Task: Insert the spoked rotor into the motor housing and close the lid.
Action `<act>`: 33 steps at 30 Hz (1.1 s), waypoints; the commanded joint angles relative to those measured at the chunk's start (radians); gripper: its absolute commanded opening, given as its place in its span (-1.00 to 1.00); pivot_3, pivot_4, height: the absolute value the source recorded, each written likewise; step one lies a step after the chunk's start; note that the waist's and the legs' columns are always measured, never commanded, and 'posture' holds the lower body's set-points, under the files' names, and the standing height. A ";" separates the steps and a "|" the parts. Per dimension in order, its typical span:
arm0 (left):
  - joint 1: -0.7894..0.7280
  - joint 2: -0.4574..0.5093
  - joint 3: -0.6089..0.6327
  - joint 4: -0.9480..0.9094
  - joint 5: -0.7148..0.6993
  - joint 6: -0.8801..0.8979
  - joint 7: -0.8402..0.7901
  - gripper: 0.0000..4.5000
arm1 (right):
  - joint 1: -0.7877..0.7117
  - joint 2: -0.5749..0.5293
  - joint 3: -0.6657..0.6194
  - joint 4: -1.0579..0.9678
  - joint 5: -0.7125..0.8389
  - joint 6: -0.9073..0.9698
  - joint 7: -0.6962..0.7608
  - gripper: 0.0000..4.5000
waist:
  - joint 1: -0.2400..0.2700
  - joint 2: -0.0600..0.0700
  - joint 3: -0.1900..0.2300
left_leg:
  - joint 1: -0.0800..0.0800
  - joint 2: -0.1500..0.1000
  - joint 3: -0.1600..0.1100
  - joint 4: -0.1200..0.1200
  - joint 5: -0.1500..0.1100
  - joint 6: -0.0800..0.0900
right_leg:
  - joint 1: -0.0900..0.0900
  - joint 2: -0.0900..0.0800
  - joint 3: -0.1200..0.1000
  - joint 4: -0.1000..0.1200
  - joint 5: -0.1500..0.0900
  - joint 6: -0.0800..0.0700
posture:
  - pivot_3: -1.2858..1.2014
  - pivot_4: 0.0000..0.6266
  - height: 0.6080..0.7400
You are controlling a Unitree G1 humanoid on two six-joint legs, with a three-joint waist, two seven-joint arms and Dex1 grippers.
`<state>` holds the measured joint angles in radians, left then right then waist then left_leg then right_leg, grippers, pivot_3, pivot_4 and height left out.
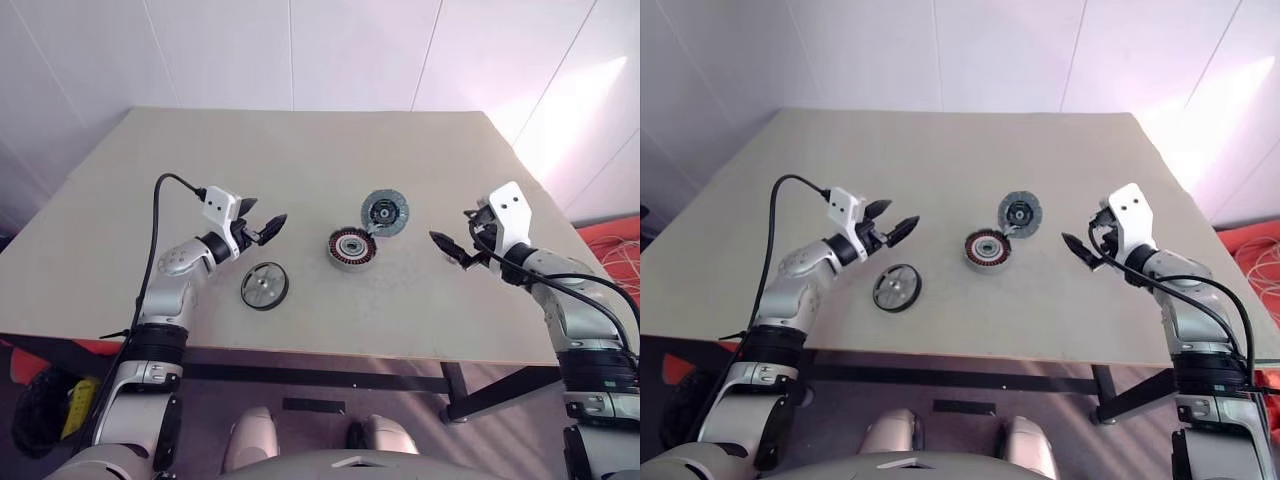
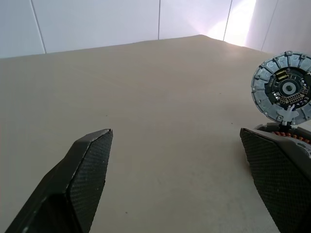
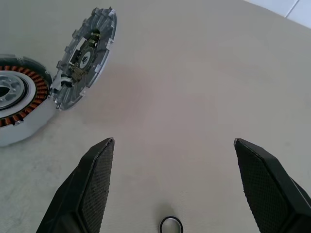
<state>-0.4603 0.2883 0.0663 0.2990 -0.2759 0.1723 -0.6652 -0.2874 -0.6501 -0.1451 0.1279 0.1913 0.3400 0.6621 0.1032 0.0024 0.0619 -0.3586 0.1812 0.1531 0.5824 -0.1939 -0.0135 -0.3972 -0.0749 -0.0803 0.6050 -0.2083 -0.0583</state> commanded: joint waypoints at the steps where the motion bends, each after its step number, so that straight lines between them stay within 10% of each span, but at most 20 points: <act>1: -0.015 0.007 0.004 -0.029 -0.008 -0.007 -0.004 1.00 | 0.016 -0.027 -0.028 0.028 -0.001 0.003 0.004 0.98 | 0.000 0.000 0.000 | 0.000 0.000 0.000 0.000 0.000 0.000 | 0.000 0.000 0.000 0.000 0.000 0.000 | 0.03 -1.00 1.00; 28: -0.005 0.025 0.005 -0.042 0.006 -0.013 0.001 1.00 | -0.035 0.031 -0.027 0.259 0.009 -0.007 -0.008 0.98 | -0.002 0.000 0.000 | 0.000 0.000 0.000 0.000 0.000 0.000 | 0.001 0.000 0.000 0.000 0.001 -0.002 | 0.03 -1.00 1.00; 33: -0.003 0.030 0.006 -0.049 0.009 -0.016 0.003 1.00 | -0.050 0.038 -0.026 0.292 0.008 -0.014 -0.003 0.27 | -0.001 0.000 0.000 | 0.000 0.000 0.000 0.000 0.000 0.000 | 0.001 0.000 0.000 0.000 0.002 -0.004 | 0.03 -1.00 1.00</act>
<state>-0.4558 0.3068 0.0656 0.2986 -0.2659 0.1718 -0.6668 -0.3090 -0.6101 -0.1654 0.4194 0.1956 0.3439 0.6587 0.1022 0.0025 0.0619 -0.3585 0.1810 0.1531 0.5827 -0.1940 -0.0132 -0.3966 -0.0750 -0.0804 0.6050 -0.2059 -0.0625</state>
